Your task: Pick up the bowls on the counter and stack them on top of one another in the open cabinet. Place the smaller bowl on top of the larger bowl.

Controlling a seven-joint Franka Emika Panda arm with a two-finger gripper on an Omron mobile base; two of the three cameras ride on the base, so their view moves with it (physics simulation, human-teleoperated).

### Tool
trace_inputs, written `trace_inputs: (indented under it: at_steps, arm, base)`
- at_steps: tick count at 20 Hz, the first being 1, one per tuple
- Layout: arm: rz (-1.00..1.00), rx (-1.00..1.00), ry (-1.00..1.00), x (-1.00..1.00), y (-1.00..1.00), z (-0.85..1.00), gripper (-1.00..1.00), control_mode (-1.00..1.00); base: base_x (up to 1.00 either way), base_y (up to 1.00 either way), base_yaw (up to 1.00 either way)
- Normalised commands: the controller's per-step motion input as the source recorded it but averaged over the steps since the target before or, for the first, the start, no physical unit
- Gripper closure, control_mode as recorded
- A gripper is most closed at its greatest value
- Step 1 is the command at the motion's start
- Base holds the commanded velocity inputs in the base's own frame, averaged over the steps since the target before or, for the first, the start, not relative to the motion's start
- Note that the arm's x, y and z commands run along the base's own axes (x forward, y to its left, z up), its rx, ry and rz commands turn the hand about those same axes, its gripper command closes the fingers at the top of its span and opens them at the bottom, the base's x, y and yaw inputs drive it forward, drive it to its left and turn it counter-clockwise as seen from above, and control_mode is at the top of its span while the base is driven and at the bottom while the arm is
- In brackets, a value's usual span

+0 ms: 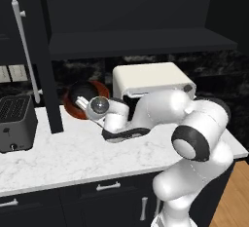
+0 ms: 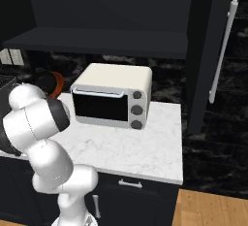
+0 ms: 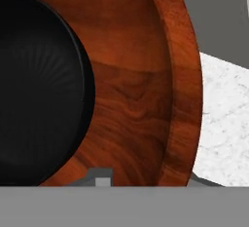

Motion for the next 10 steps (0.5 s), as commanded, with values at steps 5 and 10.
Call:
trace_inputs:
  at_steps: [5,10]
  arm:
    - [-0.03,0.02,-0.1,-0.96,-0.32,0.72,1.0,-1.0]
    - [-0.02,0.02,-0.13,-0.77,-0.56,0.86,1.0,-1.0]
  base:
    - [0.0,0.0,0.0]
    - [0.0,0.0,0.0]
